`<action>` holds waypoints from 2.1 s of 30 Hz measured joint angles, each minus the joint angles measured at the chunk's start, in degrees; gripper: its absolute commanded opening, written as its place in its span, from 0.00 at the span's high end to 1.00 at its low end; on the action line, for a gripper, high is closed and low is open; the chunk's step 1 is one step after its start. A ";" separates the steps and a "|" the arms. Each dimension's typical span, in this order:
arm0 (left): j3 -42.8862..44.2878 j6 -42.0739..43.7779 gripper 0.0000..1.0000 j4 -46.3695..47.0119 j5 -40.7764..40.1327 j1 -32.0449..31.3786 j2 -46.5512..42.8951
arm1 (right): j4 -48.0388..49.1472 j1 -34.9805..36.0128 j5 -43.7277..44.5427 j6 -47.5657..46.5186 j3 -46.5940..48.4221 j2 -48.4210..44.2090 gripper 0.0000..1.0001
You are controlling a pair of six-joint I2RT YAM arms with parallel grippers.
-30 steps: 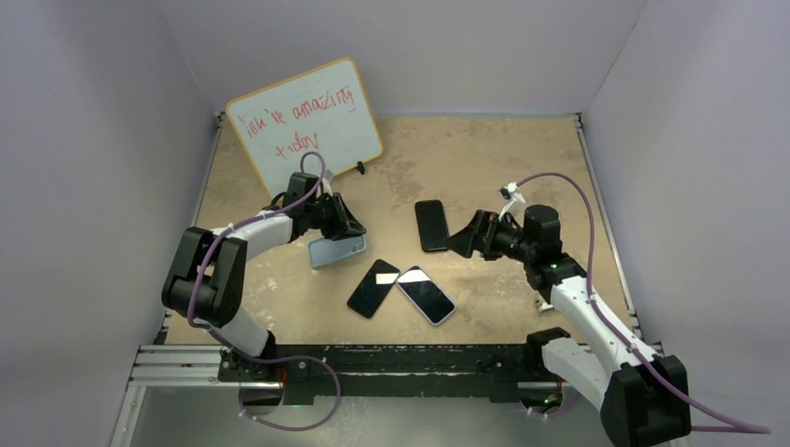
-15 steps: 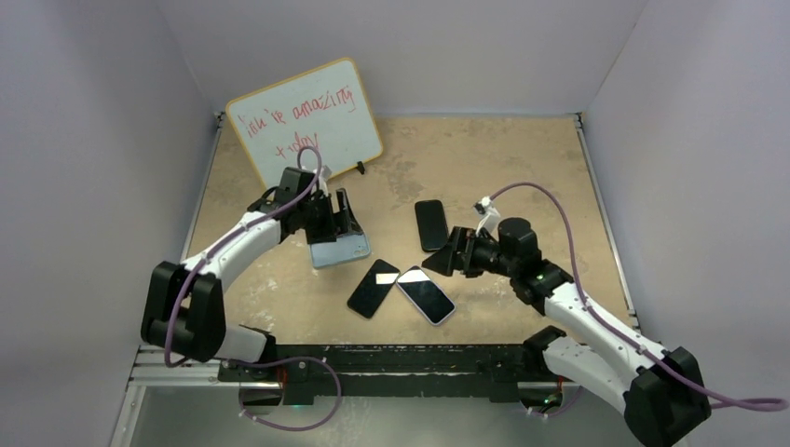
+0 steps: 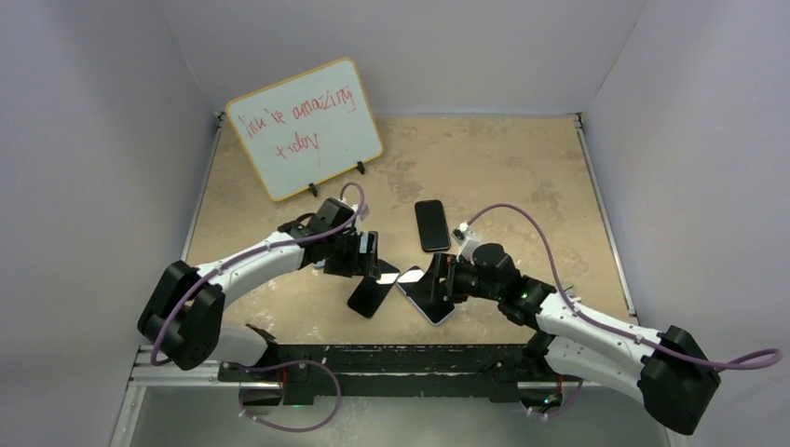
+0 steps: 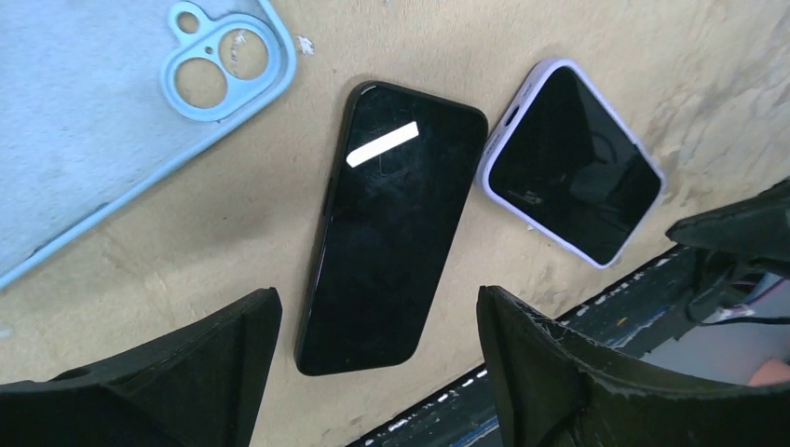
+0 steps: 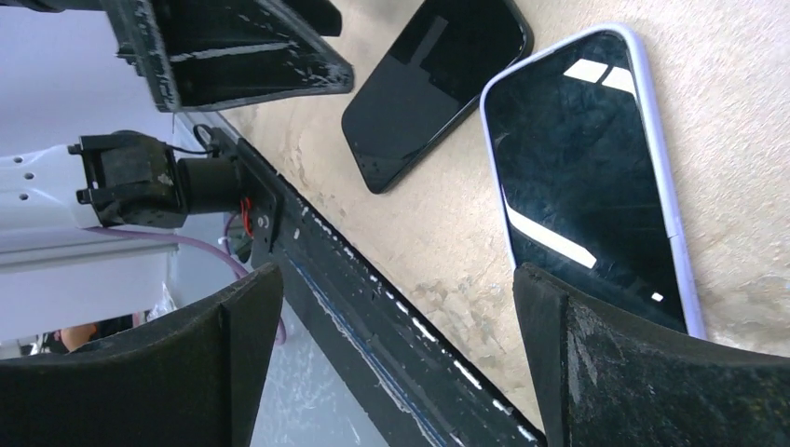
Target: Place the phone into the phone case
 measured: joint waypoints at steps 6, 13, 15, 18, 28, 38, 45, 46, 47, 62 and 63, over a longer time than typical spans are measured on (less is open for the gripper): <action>1.20 1.18 0.12 0.02 -5.38 -6.34 5.01 | 0.15 2.56 2.99 2.08 -1.49 -2.82 0.06; 4.94 2.54 0.08 -1.68 -12.39 -12.68 9.18 | -1.60 2.58 6.69 2.38 -1.99 -9.11 0.04; 5.79 2.56 0.08 -2.27 -14.23 -13.99 10.34 | -2.36 2.58 7.50 2.40 -1.99 -10.64 0.04; 7.28 2.56 0.08 -3.50 -17.33 -16.15 12.70 | -2.93 2.58 8.55 2.40 -2.23 -12.76 0.04; 9.55 1.95 0.24 -6.58 -24.00 -20.68 17.00 | -6.10 2.58 10.75 2.62 -3.41 -17.40 0.04; 9.55 -0.04 0.60 -7.45 -24.76 -20.68 16.59 | -7.69 2.58 11.96 2.75 -3.52 -19.61 0.09; 6.36 -4.83 0.67 -7.41 -21.55 -20.50 11.69 | -3.61 2.58 10.12 4.52 -4.04 -16.17 0.23; 5.73 -5.97 0.67 -6.99 -20.70 -20.35 10.51 | -2.47 2.60 9.75 4.92 -4.31 -15.26 0.25; 5.22 -6.86 0.68 -6.54 -19.96 -20.26 9.55 | -1.46 2.67 9.40 5.33 -4.63 -14.40 0.27; -4.76 -24.50 0.76 14.47 -8.59 -17.99 0.24 | 7.08 5.73 9.49 9.22 -7.28 -14.75 0.43; -4.92 -25.42 0.77 15.47 -8.13 -17.94 -0.04 | 6.60 5.86 10.47 9.31 -7.28 -16.00 0.45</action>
